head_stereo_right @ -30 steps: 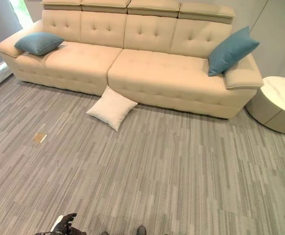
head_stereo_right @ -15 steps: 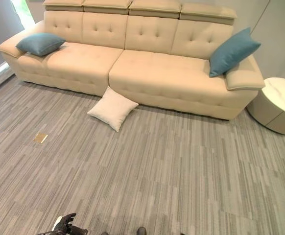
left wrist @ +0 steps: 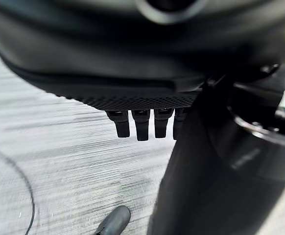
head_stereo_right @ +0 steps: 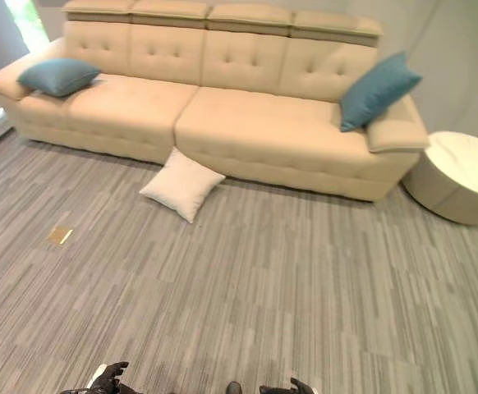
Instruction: Pick up all the scattered cushions and arrange them neatly on the sofa.
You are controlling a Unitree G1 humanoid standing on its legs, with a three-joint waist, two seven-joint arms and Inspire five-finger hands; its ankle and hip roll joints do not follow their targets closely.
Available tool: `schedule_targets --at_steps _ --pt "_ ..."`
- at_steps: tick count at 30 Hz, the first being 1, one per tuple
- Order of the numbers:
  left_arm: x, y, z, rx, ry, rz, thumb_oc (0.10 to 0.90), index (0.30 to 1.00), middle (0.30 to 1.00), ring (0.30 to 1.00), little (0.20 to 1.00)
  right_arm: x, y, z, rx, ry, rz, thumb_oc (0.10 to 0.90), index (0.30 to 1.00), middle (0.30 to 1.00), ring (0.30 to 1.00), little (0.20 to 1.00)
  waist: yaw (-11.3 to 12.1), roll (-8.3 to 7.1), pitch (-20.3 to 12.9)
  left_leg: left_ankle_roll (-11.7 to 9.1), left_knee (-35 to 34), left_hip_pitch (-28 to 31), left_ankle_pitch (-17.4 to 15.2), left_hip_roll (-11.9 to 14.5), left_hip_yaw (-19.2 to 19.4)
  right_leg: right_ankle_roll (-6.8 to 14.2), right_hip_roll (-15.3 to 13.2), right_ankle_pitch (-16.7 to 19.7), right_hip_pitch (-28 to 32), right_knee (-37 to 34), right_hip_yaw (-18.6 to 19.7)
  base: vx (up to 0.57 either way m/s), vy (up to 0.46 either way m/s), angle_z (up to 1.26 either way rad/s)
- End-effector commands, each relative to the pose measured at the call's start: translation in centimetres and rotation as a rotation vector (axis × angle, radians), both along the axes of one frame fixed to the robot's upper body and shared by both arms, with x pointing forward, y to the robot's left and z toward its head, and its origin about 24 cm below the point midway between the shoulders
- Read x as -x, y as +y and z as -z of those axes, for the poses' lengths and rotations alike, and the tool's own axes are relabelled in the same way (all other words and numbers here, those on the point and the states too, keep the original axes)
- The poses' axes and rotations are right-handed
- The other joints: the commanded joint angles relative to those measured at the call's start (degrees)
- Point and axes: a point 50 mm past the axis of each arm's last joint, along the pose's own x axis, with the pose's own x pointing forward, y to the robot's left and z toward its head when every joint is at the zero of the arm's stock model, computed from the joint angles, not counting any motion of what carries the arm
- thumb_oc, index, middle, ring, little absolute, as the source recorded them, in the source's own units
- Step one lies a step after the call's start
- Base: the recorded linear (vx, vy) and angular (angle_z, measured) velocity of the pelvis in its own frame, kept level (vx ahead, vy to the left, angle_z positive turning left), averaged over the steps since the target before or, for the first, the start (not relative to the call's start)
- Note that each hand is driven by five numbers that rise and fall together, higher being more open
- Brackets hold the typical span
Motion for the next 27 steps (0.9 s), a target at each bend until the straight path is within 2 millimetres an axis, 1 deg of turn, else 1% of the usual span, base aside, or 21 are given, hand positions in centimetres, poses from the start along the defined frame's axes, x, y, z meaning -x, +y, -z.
schedule_targets --at_steps 1,3,5,7,8,9,10,11,12,13,14,16,17,19,21,22,23,24,25,26,27 --pt "-3.7 -0.7 -1.0 0.009 -0.093 0.043 0.800 0.900 0.900 0.900 0.900 -1.0 -2.7 -0.8 0.088 0.007 -0.082 0.800 0.900 0.900 0.900 0.900 -1.62 -0.06 2.86 -6.84 4.70 0.14 -0.79 8.29 -1.04 3.62 -2.11 -5.58 4.19 1.85 0.58 0.06 -0.236 -0.22" --pt "-4.0 -0.7 -1.1 0.010 -0.101 0.052 0.800 0.900 0.900 0.900 0.900 -0.6 -3.2 -0.8 0.111 0.035 -0.110 0.800 0.900 0.900 0.900 0.900 -1.75 -0.35 3.47 -6.99 8.15 -0.59 -1.53 9.32 -0.61 2.96 -1.82 -6.51 4.09 3.24 0.92 0.06 -0.278 -0.36" --pt "-4.8 -1.0 -1.4 0.004 -0.130 0.102 0.800 0.900 0.900 0.900 0.900 -0.7 -3.9 -1.1 0.152 0.060 -0.186 0.800 0.900 0.900 0.900 0.900 -0.75 -1.32 5.68 -6.69 22.08 -5.81 4.00 14.23 -3.46 0.55 0.18 -8.21 4.76 5.63 2.77 0.12 -0.505 -0.54" --pt "-5.1 -1.5 -1.6 0.000 -0.142 0.140 0.800 0.900 0.900 0.900 0.900 -1.7 -4.0 -1.4 0.172 0.038 -0.224 0.800 0.900 0.900 0.900 0.900 0.44 -1.97 7.72 -4.86 33.65 -12.46 6.98 14.77 -8.09 -0.79 1.00 -8.29 4.95 6.21 3.71 0.01 -0.296 -0.77" --pt "-5.1 -1.5 -1.6 0.000 -0.142 0.140 0.800 0.900 0.900 0.900 0.900 -1.7 -4.0 -1.4 0.172 0.038 -0.224 0.800 0.900 0.900 0.900 0.900 0.44 -1.97 7.72 -4.86 33.65 -12.46 6.98 14.77 -8.09 -0.79 1.00 -8.29 4.95 6.21 3.71 0.05 -0.222 -1.08" --pt "-4.1 -1.9 -1.1 -0.003 -0.116 0.171 0.800 0.900 0.900 0.900 0.900 -2.8 -4.3 -1.8 0.192 0.021 -0.257 0.800 0.900 0.900 0.900 0.900 3.12 -2.54 8.64 -2.53 41.01 -19.93 3.47 7.34 -12.12 -1.42 1.06 -8.88 5.28 7.04 6.32 0.06 -0.137 -0.68" --pt "-4.1 -1.9 -1.1 -0.003 -0.116 0.171 0.800 0.900 0.900 0.900 0.900 -2.8 -4.3 -1.8 0.192 0.021 -0.257 0.800 0.900 0.900 0.900 0.900 3.05 -2.61 8.40 -2.49 40.85 -20.16 3.64 7.23 -12.13 -1.41 0.97 -8.84 5.00 7.06 6.26 0.13 -0.144 -0.64" --pt "-3.6 -1.8 -1.0 -0.005 -0.104 0.171 0.800 0.900 0.900 0.900 0.900 -3.0 -4.4 -1.9 0.198 0.019 -0.262 0.800 0.900 0.900 0.900 0.900 4.72 -2.51 8.45 -2.14 39.56 -22.19 1.00 3.03 -12.23 -1.07 1.36 -9.27 6.06 6.81 7.54 0.17 -0.026 -0.96" --pt "-3.0 -1.7 -0.8 -0.011 -0.087 0.176 0.800 0.900 0.900 0.900 0.900 -3.4 -4.3 -2.0 0.199 0.005 -0.278 0.800 0.900 0.900 0.900 0.900 6.38 -2.82 8.12 -2.09 36.36 -23.40 -0.26 0.41 -11.52 -0.53 1.43 -9.57 7.00 6.34 8.83 0.39 -0.015 -1.23" --pt "-2.0 -1.7 -0.4 -0.016 -0.053 0.178 0.800 0.900 0.900 0.900 0.900 -4.0 -3.8 -2.0 0.206 -0.010 -0.318 0.800 0.900 0.900 0.900 0.900 7.69 -2.22 7.29 -1.56 27.14 -24.43 0.02 -1.44 -9.00 0.11 1.93 -10.51 8.20 5.76 10.17 0.49 -0.010 -1.57" --pt "-1.5 -1.8 -0.2 -0.014 -0.037 0.180 0.800 0.900 0.900 0.900 0.900 -4.2 -3.6 -2.0 0.210 -0.018 -0.335 0.800 0.900 0.900 0.900 0.900 8.39 -1.67 6.89 -1.62 20.34 -24.42 2.54 -2.74 -7.17 0.43 2.43 -11.06 9.38 5.35 10.70 0.52 0.008 -1.23" --pt "-1.1 -1.6 -0.1 -0.015 -0.016 0.166 0.800 0.900 0.900 0.900 0.900 -4.8 -3.5 -2.3 0.215 -0.041 -0.347 0.800 0.900 0.900 0.900 0.900 9.11 -0.15 6.17 -2.47 8.64 -25.07 6.60 -4.02 -2.92 1.01 4.29 -12.22 11.43 4.39 12.20 0.37 -0.007 -1.14" --pt "-1.1 -1.6 -0.1 -0.015 -0.016 0.166 0.800 0.900 0.900 0.900 0.900 -4.8 -3.5 -2.3 0.215 -0.041 -0.348 0.800 0.900 0.900 0.900 0.900 9.25 -0.44 6.30 -2.42 7.82 -24.40 6.90 -4.36 -2.63 1.11 3.92 -12.39 11.69 4.37 12.34 0.33 -0.009 -0.66" --pt "-0.7 -1.2 0.0 -0.026 -0.004 0.157 0.800 0.900 0.900 0.900 0.900 -5.0 -3.1 -2.2 0.210 -0.049 -0.348 0.800 0.900 0.900 0.900 0.900 9.42 0.27 5.64 -2.15 1.14 -25.58 7.30 -4.50 2.75 1.62 4.46 -13.76 13.87 3.76 13.65 0.45 0.056 -0.40" --pt "0.3 -0.7 0.2 -0.037 0.027 0.128 0.800 0.900 0.900 0.900 0.900 -5.2 -2.7 -2.1 0.204 -0.047 -0.359 0.800 0.900 0.900 0.900 0.900 10.22 0.64 4.77 -1.91 0.37 -26.45 8.03 -4.93 2.85 1.91 4.61 -14.67 15.07 4.31 15.16 0.45 0.091 -0.42" --pt "1.7 -0.2 0.5 -0.042 0.073 0.089 0.800 0.900 0.900 0.900 0.900 -5.1 -2.1 -1.9 0.190 -0.035 -0.381 0.800 0.900 0.900 0.900 0.900 11.08 0.71 3.61 -0.57 -0.01 -25.47 8.11 -5.09 1.60 2.27 4.57 -15.18 15.54 5.14 15.96 0.41 0.096 -0.71" --pt "2.3 0.4 0.6 -0.053 0.088 0.056 0.800 0.900 0.900 0.900 0.900 -4.9 -1.6 -1.7 0.181 -0.025 -0.404 0.800 0.900 0.900 0.900 0.900 11.32 0.23 3.07 0.40 -0.01 -25.00 9.78 -6.09 -0.51 2.64 4.11 -15.60 16.01 6.01 15.94 0.76 0.124 -1.09" --pt "3.1 1.3 0.6 -0.071 0.108 -0.001 0.800 0.900 0.900 0.900 0.900 -4.3 -0.4 -1.2 0.149 -0.012 -0.433 0.800 0.900 0.900 0.900 0.900 12.66 -1.92 1.82 1.22 0.62 -24.01 11.91 -7.19 -3.39 4.18 2.93 -14.34 15.56 9.64 15.87 0.56 0.084 -0.95" --pt "3.1 1.3 0.6 -0.071 0.108 -0.001 0.800 0.900 0.900 0.900 0.900 -4.3 -0.4 -1.2 0.149 -0.012 -0.433 0.800 0.900 0.900 0.900 0.900 12.82 -1.74 1.70 1.17 0.60 -24.15 12.00 -6.91 -3.34 4.12 3.13 -14.16 15.37 9.62 16.06 0.52 0.065 -0.81" --pt "3.6 1.7 0.6 -0.074 0.118 -0.035 0.800 0.900 0.900 0.900 0.900 -3.9 0.2 -1.0 0.137 -0.001 -0.455 0.800 0.900 0.900 0.900 0.900 13.38 -2.99 1.11 1.82 1.14 -23.57 11.39 -7.59 -3.51 6.18 2.17 -11.10 14.47 12.76 15.67 0.46 0.114 -0.26" --pt "3.6 2.2 0.5 -0.077 0.120 -0.066 0.800 0.900 0.900 0.900 0.900 -3.3 0.7 -0.7 0.116 0.019 -0.473 0.800 0.900 0.900 0.900 0.900 13.60 -5.10 0.85 3.00 2.44 -21.36 8.83 -8.86 -2.91 12.29 -0.58 -2.51 12.59 20.19 13.94 0.57 0.126 -0.11"
